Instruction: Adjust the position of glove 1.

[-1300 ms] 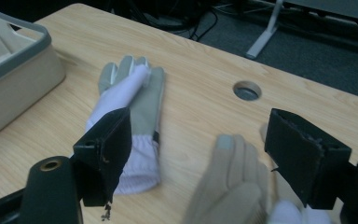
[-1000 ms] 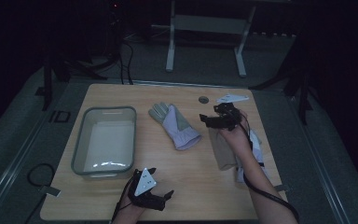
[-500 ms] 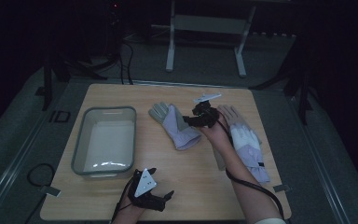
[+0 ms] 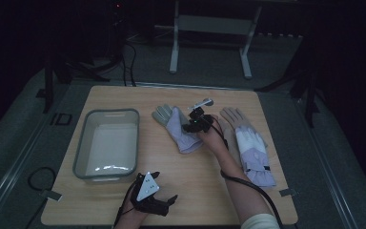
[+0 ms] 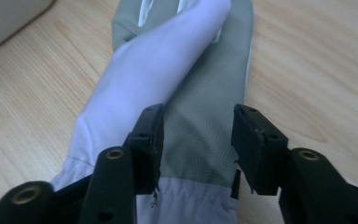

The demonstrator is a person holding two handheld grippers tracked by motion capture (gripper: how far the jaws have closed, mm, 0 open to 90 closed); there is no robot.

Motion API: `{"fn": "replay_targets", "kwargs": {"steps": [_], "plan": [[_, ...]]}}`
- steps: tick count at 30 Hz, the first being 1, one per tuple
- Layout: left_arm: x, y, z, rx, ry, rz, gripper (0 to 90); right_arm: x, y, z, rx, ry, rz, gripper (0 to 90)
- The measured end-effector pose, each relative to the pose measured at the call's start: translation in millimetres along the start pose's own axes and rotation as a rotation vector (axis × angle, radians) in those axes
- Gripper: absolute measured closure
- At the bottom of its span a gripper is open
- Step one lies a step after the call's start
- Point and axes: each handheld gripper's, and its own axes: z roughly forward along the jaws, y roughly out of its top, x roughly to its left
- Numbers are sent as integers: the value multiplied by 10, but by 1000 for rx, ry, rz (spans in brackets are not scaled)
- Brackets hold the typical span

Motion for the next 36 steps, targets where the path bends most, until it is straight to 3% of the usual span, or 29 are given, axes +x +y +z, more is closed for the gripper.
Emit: {"fn": "replay_targets", "kwargs": {"steps": [3,5,8,12,17,20,22,26,27,29,31,36], "plan": [[4,0,2,1,-1,-4,7,9,-33,103,27,-10,-19,484],[3,1,3,1,-1,-4,7,11,-49,140,29,-4,-4,511],[0,0,0,-1,2,-1,7,55,-70,162,31,-28,-47,567],[0,-1,-1,0,0,1,7,87,-87,166,15,-34,-65,660],[0,1,4,3,-1,-1,7,149,-75,141,1,-36,11,854],[1,2,4,3,-1,1,7,201,-52,94,-4,-60,35,871],[2,2,4,3,-2,-1,7,247,-31,-68,-61,-59,117,874],[2,2,4,3,0,-2,7,276,-30,-184,-91,-73,140,874],[2,2,4,4,0,-1,7,305,-53,-419,-140,-81,179,874],[-1,2,4,3,2,-1,7,306,-67,-493,-152,-70,189,874],[-3,2,4,2,4,1,7,307,-114,-637,-180,-57,233,874],[0,4,6,7,5,1,7,357,-316,-941,-225,-74,291,874]]}}
